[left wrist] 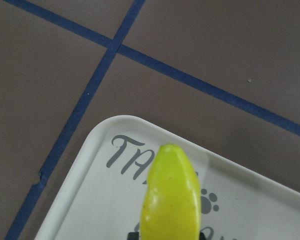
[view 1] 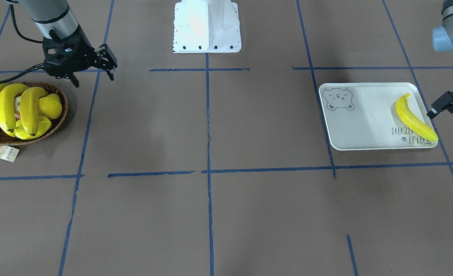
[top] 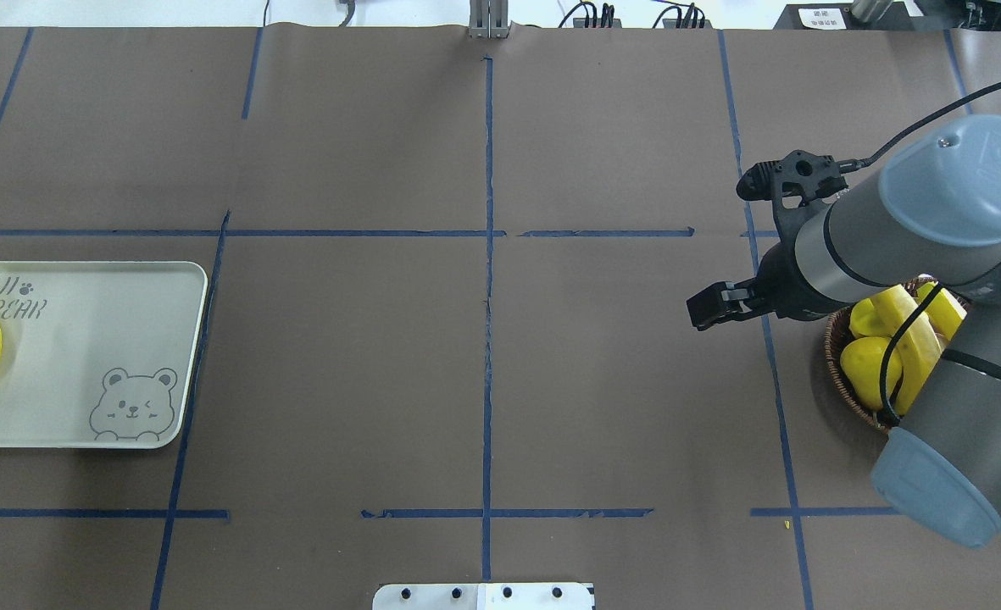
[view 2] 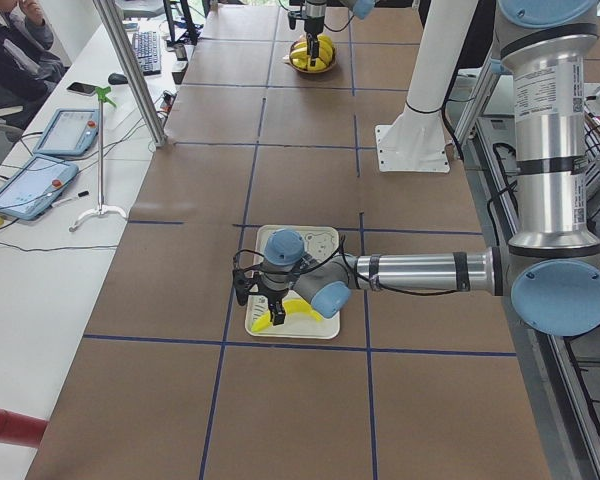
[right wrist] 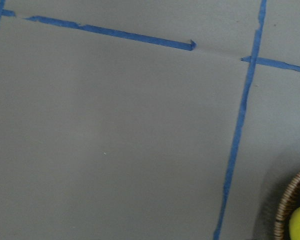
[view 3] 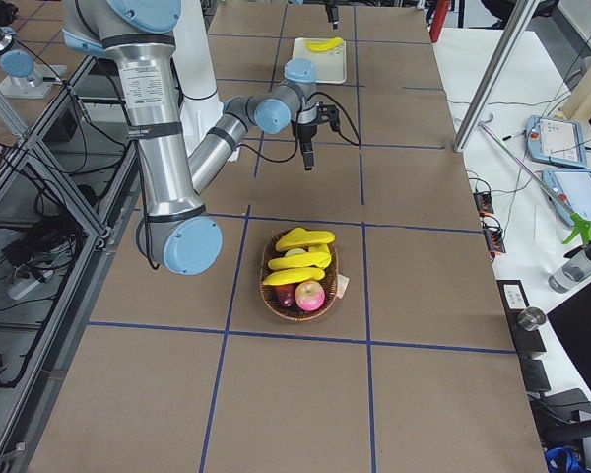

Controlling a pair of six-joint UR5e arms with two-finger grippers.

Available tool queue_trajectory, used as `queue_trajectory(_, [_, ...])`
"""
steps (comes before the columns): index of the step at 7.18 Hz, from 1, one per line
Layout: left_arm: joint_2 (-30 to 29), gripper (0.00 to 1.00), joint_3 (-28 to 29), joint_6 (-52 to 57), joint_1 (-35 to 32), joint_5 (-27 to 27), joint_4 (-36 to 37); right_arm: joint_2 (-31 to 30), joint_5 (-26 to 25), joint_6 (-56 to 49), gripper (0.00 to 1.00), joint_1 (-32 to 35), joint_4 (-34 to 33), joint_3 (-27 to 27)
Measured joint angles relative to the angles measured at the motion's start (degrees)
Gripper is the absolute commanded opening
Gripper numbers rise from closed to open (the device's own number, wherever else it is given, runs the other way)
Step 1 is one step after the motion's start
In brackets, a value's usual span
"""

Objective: Transfer all bananas from basket to plate

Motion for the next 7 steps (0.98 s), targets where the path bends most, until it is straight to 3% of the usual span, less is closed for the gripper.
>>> queue_trajectory(4, [-0.3, 1.0, -1.0, 2.1, -2.0, -2.8, -0.1, -9.1, 2.2, -11.5, 1.0, 5.2, 1.4, 1.1])
queue_trajectory(7, [-0.2, 1.0, -1.3, 2.3, -2.0, -2.9, -0.2, -18.6, 6.4, -13.5, 0.99, 8.0, 21.7, -5.5])
